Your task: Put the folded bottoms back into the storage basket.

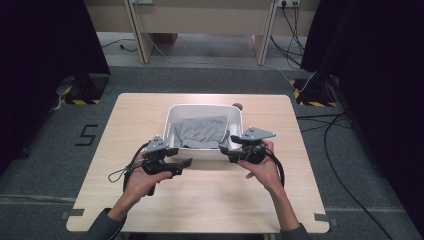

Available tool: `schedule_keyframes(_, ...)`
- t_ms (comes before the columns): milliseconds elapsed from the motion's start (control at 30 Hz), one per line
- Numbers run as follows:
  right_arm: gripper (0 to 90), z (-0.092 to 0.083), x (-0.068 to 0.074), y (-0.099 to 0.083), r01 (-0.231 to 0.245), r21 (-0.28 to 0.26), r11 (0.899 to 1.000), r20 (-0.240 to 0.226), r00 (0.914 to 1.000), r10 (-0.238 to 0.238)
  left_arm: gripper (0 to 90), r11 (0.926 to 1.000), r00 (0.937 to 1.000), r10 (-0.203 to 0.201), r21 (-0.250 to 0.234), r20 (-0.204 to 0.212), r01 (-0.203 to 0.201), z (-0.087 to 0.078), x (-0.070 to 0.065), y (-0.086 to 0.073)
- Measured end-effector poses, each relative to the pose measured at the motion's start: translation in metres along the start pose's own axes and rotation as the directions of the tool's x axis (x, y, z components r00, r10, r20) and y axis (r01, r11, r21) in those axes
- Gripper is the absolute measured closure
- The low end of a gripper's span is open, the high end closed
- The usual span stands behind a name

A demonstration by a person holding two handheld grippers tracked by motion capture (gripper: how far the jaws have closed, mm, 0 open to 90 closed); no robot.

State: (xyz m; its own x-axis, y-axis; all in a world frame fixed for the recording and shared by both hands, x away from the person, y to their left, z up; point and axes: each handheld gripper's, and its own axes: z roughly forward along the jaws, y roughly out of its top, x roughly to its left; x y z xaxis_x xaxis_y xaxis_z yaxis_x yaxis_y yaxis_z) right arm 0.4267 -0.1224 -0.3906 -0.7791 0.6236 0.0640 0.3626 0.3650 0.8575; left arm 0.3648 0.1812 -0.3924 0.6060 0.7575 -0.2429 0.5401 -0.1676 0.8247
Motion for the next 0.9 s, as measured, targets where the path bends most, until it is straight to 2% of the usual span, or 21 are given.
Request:
schedule_keyframes(233, 40.2, -0.004, 0.009, -0.006, 0.015, 0.002, 1.0, 0.0, 0.9999, -0.015, 29.5, 0.9997, 0.9999, 0.012, -0.02, -0.007, -0.012, -0.008, -0.004, -0.011)
schedule_keyframes(333, 40.2, -0.005, 0.012, -0.006, 0.022, -0.004, 1.0, -0.003, 0.9998, -0.022, 29.4, 0.9995, 1.0, 0.006, -0.032, -0.002, -0.006, -0.011, -0.004, -0.018)
schedule_keyframes(400, 40.2, -0.005, 0.015, -0.007, 0.019, -0.004, 1.0, -0.008, 0.9998, -0.019, 29.4, 0.9997, 0.9997, 0.02, -0.015, -0.011, -0.02, -0.012, -0.003, -0.021)
schedule_keyframes(667, 40.1, -0.007, 0.021, -0.014, 0.029, 0.004, 1.0, -0.009, 0.9995, -0.029, 29.4, 0.9998, 0.9993, 0.017, -0.01, -0.032, -0.018, -0.019, 0.0, -0.031)
schedule_keyframes(900, 38.2, -0.008, 0.025, -0.023, 0.036, 0.023, 0.999, -0.018, 0.9992, -0.036, 29.4, 0.9999, 0.9993, 0.016, -0.005, -0.034, -0.016, -0.02, 0.001, -0.039)
